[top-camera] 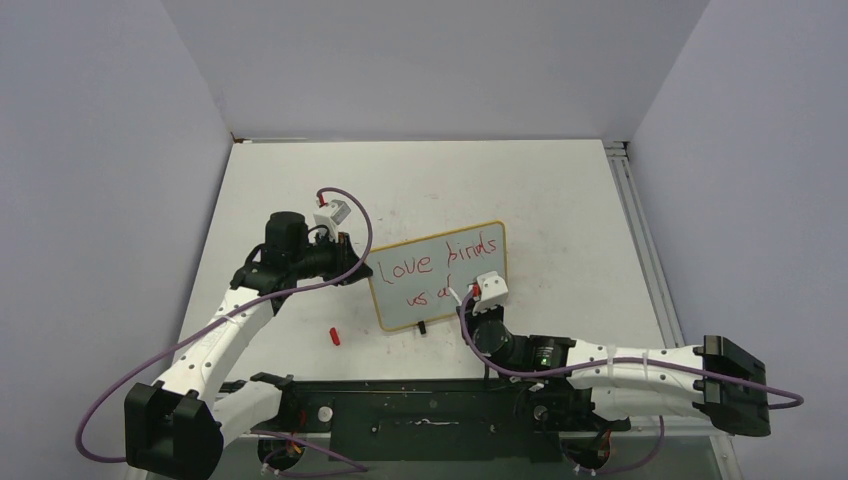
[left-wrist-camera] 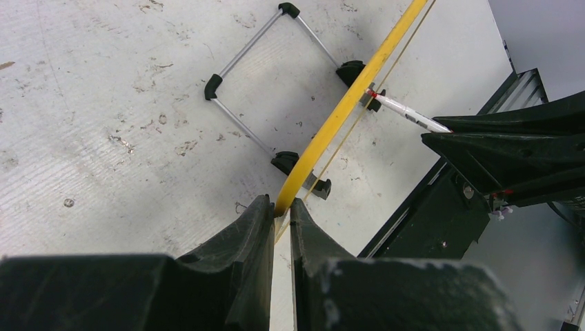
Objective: Write a sentence on the whiteboard
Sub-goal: Write a sentence on the whiteboard, then close the whiteboard marker at the center of the board.
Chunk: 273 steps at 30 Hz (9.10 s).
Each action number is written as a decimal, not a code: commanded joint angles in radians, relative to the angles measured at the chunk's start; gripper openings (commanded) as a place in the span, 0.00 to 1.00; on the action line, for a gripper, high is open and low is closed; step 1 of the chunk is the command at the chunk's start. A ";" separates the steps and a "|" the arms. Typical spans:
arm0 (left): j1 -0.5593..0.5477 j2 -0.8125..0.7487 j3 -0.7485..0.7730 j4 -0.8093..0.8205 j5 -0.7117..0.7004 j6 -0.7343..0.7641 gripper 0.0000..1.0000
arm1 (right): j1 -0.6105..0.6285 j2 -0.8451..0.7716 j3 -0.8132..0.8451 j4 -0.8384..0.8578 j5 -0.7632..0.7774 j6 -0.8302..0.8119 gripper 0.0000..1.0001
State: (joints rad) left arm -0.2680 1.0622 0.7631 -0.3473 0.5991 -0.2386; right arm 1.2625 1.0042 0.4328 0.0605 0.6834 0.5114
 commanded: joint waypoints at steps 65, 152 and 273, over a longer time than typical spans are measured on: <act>-0.002 0.005 0.025 0.014 -0.013 0.004 0.10 | -0.036 -0.047 0.010 0.005 0.021 -0.031 0.05; -0.002 0.000 0.024 0.013 -0.013 0.001 0.10 | 0.038 -0.117 0.012 -0.153 0.106 0.061 0.05; -0.163 -0.387 -0.141 -0.381 -0.626 -0.795 0.00 | 0.126 -0.324 0.078 0.087 -0.323 -0.112 0.05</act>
State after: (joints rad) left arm -0.4366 0.7231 0.5636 -0.7151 -0.0818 -0.9920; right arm 1.3369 0.6277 0.5312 -0.0105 0.3649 0.3347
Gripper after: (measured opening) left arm 0.127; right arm 0.151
